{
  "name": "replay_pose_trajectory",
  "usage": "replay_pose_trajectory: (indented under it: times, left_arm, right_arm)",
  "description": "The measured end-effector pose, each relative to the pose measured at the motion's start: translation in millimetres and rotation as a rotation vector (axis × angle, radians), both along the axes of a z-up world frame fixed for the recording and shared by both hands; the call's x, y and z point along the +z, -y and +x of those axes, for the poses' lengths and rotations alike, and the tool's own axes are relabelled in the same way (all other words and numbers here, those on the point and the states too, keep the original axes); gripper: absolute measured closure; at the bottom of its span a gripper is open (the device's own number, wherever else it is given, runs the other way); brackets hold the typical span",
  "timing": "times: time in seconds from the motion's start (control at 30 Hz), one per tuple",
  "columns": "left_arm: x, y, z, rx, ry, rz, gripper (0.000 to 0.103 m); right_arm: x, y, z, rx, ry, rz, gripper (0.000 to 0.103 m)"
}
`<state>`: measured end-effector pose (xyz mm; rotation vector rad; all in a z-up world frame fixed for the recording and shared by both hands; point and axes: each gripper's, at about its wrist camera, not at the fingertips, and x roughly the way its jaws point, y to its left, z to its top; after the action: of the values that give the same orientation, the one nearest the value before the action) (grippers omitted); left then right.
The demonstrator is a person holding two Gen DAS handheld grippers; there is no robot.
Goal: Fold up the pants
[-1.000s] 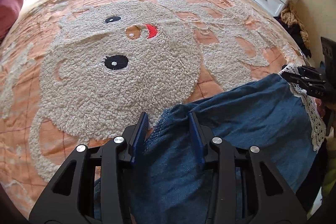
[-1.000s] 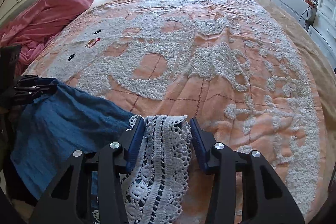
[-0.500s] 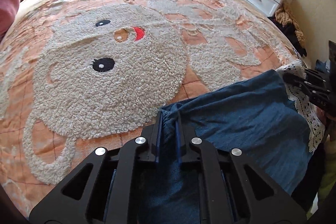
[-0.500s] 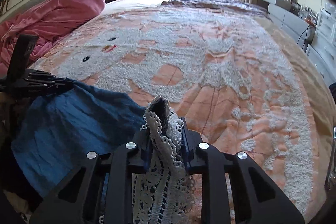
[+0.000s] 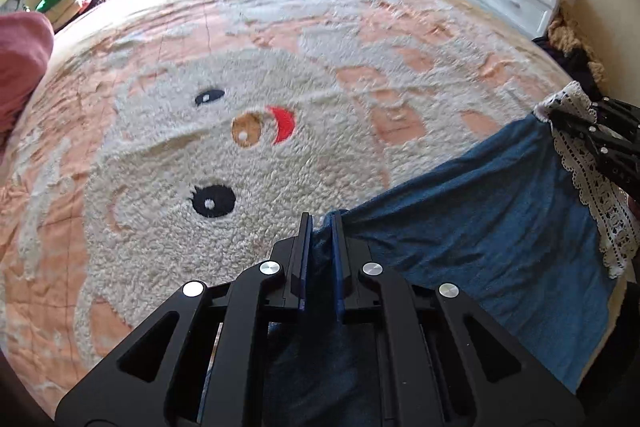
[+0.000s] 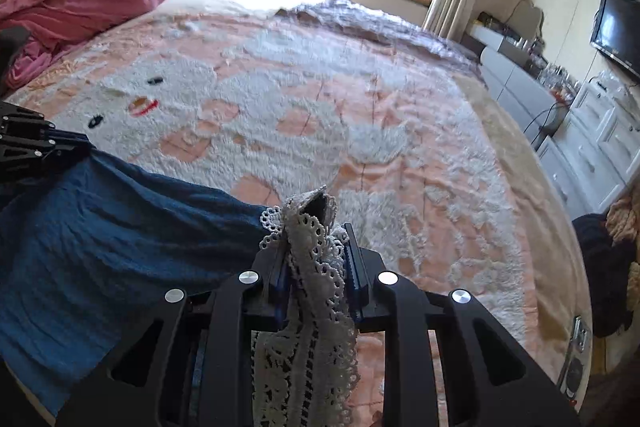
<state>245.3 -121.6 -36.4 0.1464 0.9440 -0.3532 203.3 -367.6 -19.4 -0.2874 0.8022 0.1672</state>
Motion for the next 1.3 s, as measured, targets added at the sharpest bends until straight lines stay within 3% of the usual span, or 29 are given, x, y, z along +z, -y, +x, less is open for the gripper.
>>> replay_pose_trajectory:
  times: [0.07, 0.17, 0.2, 0.27, 0.37, 0.47, 0.5, 0.6, 0.77, 1.0, 1.3]
  left_arm:
    - [-8.0, -0.1, 0.3, 0.0, -0.003, 0.006, 0.099]
    - [-8.6, -0.3, -0.4, 0.005, 0.004, 0.011, 0.096]
    - [-8.2, -1.8, -0.3, 0.01, 0.004, 0.005, 0.095]
    - [-5.7, -7.7, -0.6, 0.021, 0.003, -0.024, 0.091]
    - [8.2, -20.7, -9.9, 0.052, 0.028, -0.081, 0.088]
    - [24.1, -31.8, -30.8, 0.079, 0.06, -0.098, 0.076]
    - [29.4, -35.4, -40.2, 0.084, 0.073, -0.105, 0.069]
    - [42.5, -46.2, -68.7, 0.098, 0.101, -0.129, 0.065]
    - [57.4, -66.7, -117.0, 0.137, 0.123, -0.158, 0.057]
    - [63.4, -103.3, -175.3, 0.197, 0.146, -0.14, 0.05]
    - [50.0, -170.9, -219.4, 0.353, 0.094, -0.142, 0.047]
  right_arm:
    - [-20.7, -0.5, 6.5, 0.002, -0.053, -0.03, 0.077]
    - [-23.9, 4.9, 8.5, -0.01, -0.056, -0.005, 0.067]
    - [-21.3, 8.1, 7.7, -0.029, -0.039, 0.001, 0.053]
    - [-14.7, 16.9, 3.0, -0.073, -0.009, 0.028, 0.04]
    - [3.6, 36.6, -17.6, -0.117, 0.054, 0.167, 0.038]
    - [21.3, 49.4, -48.4, -0.141, 0.124, 0.236, 0.028]
    - [27.0, 50.7, -57.8, -0.145, 0.147, 0.241, 0.028]
    - [39.3, 59.4, -83.0, -0.187, 0.192, 0.298, 0.027]
    - [33.1, 68.0, -128.9, -0.258, 0.162, 0.429, 0.027]
    - [16.3, 59.4, -166.6, -0.278, 0.095, 0.396, 0.027]
    - [4.2, 54.3, -170.9, -0.32, 0.011, 0.389, 0.028]
